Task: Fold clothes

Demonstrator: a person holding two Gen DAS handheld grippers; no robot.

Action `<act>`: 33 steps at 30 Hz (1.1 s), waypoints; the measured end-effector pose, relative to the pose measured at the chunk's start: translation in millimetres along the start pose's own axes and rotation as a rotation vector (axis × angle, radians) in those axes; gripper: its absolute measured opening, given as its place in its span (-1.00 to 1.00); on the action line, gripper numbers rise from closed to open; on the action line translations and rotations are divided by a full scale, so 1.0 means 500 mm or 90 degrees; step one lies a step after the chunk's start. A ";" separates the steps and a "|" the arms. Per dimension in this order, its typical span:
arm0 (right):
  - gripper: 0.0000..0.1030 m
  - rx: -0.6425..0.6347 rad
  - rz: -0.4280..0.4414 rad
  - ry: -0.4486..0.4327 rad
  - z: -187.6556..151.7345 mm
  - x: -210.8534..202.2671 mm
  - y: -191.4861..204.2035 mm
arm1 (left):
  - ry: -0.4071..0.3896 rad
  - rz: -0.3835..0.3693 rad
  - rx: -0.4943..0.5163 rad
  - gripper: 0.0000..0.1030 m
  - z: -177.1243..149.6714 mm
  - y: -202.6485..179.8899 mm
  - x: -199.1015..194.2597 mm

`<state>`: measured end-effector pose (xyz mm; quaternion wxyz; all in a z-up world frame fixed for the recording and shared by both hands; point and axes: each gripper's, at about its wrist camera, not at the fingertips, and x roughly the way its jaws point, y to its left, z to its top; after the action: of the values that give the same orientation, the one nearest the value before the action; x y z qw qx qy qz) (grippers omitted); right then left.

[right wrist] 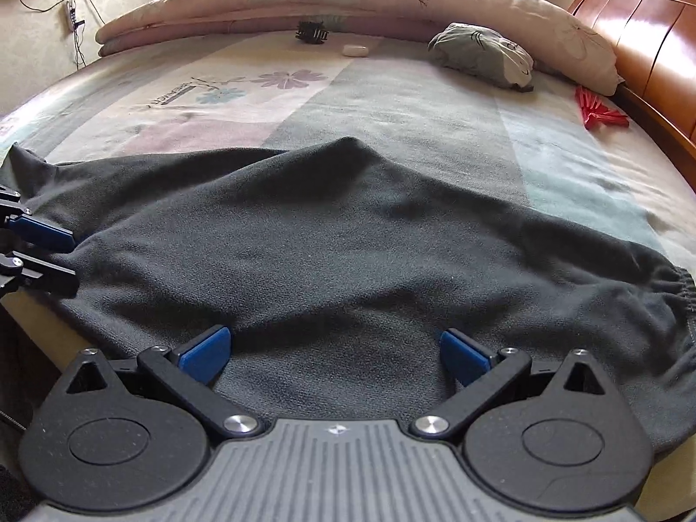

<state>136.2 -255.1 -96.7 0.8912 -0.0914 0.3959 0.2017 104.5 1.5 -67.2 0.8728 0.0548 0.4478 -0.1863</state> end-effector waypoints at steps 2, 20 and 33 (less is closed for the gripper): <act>1.00 -0.001 -0.003 0.000 0.000 0.001 0.003 | -0.001 0.013 -0.014 -0.10 -0.001 0.012 -0.010; 1.00 0.108 -0.135 0.035 -0.063 -0.070 -0.171 | -0.036 0.047 -0.053 0.15 0.046 0.043 0.052; 1.00 0.136 -0.179 0.017 -0.046 -0.064 -0.262 | -0.024 0.059 -0.052 0.16 0.067 0.046 0.057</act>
<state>158.2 -390.0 -87.9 0.9101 -0.0532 0.4099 0.0305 153.7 6.3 -71.8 0.8902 0.0366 0.4356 -0.1280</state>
